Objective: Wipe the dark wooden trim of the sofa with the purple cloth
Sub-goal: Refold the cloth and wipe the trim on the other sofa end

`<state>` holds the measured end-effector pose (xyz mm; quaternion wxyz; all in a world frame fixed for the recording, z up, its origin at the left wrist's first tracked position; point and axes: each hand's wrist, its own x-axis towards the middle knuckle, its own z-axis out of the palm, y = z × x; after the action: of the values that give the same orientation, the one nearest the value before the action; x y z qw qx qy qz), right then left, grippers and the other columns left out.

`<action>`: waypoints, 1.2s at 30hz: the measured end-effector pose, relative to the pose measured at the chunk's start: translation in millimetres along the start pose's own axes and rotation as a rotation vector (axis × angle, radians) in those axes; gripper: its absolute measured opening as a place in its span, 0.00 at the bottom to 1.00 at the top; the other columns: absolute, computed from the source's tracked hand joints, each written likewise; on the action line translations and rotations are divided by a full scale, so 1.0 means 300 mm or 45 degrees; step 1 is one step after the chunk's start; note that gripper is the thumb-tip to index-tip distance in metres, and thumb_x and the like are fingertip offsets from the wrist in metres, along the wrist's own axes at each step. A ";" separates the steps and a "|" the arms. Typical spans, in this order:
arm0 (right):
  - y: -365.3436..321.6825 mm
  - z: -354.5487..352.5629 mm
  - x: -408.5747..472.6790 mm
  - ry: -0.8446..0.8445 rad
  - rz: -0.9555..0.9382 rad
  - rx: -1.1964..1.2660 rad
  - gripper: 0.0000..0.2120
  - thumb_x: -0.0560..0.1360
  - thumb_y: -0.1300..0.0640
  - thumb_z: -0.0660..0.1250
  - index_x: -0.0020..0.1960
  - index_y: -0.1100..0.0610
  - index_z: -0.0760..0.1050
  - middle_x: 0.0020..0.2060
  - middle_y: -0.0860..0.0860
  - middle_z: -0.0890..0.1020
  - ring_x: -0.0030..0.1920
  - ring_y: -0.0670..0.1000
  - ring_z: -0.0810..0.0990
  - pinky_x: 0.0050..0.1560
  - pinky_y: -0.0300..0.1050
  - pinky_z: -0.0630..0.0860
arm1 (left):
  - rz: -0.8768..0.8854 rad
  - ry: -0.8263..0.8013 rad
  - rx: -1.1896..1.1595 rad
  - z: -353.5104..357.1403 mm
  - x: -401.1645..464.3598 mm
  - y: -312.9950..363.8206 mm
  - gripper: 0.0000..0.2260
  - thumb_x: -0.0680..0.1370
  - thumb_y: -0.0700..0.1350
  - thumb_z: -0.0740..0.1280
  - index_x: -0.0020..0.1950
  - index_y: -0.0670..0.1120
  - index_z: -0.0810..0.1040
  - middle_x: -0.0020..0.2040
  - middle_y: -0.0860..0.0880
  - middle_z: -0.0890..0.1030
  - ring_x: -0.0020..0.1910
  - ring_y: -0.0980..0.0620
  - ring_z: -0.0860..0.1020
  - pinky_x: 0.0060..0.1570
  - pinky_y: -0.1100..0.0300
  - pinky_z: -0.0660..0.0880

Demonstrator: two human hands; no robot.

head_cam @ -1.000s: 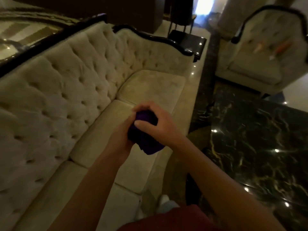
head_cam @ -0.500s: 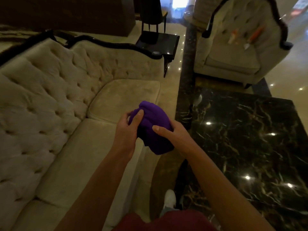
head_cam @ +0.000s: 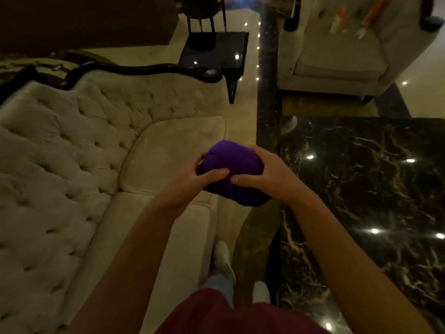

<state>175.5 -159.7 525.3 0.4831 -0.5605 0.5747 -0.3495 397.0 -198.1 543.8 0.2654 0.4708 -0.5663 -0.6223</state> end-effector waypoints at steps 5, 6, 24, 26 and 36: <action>-0.008 -0.060 0.196 0.125 0.064 -0.062 0.33 0.68 0.40 0.81 0.68 0.43 0.72 0.56 0.43 0.82 0.51 0.41 0.84 0.46 0.37 0.83 | 0.098 0.021 -0.024 -0.065 0.253 0.026 0.22 0.73 0.49 0.79 0.65 0.54 0.77 0.56 0.47 0.86 0.54 0.49 0.86 0.46 0.59 0.84; -0.018 -0.073 0.234 0.159 0.082 -0.057 0.33 0.68 0.40 0.81 0.68 0.42 0.71 0.57 0.41 0.81 0.52 0.41 0.84 0.45 0.34 0.82 | 0.117 0.028 -0.030 -0.076 0.305 0.043 0.21 0.73 0.50 0.79 0.64 0.55 0.77 0.55 0.48 0.86 0.53 0.50 0.86 0.45 0.59 0.84; 0.111 -0.360 1.022 0.479 -0.210 -0.216 0.54 0.66 0.41 0.80 0.83 0.43 0.52 0.79 0.46 0.62 0.74 0.47 0.68 0.68 0.41 0.71 | 0.106 0.082 0.028 -0.032 1.233 0.273 0.07 0.80 0.57 0.68 0.58 0.63 0.77 0.54 0.54 0.85 0.51 0.61 0.84 0.43 0.65 0.82; 0.108 -0.409 1.121 0.456 -0.235 -0.189 0.54 0.66 0.42 0.80 0.82 0.40 0.51 0.77 0.45 0.64 0.71 0.43 0.69 0.63 0.35 0.71 | 0.079 0.136 0.049 -0.037 1.320 0.308 0.10 0.80 0.60 0.65 0.61 0.63 0.77 0.54 0.56 0.85 0.53 0.60 0.84 0.43 0.65 0.82; 0.056 -0.599 1.554 0.032 -0.254 -0.255 0.49 0.69 0.45 0.80 0.81 0.39 0.55 0.74 0.46 0.70 0.66 0.47 0.76 0.64 0.53 0.80 | 0.040 0.311 0.106 -0.187 1.658 0.366 0.14 0.85 0.59 0.57 0.50 0.70 0.81 0.49 0.55 0.86 0.48 0.56 0.85 0.42 0.70 0.79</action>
<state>44.6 -640.5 485.2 0.3804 -0.6557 0.5542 -0.3437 217.7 -677.2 511.4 0.3224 0.5447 -0.5623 -0.5321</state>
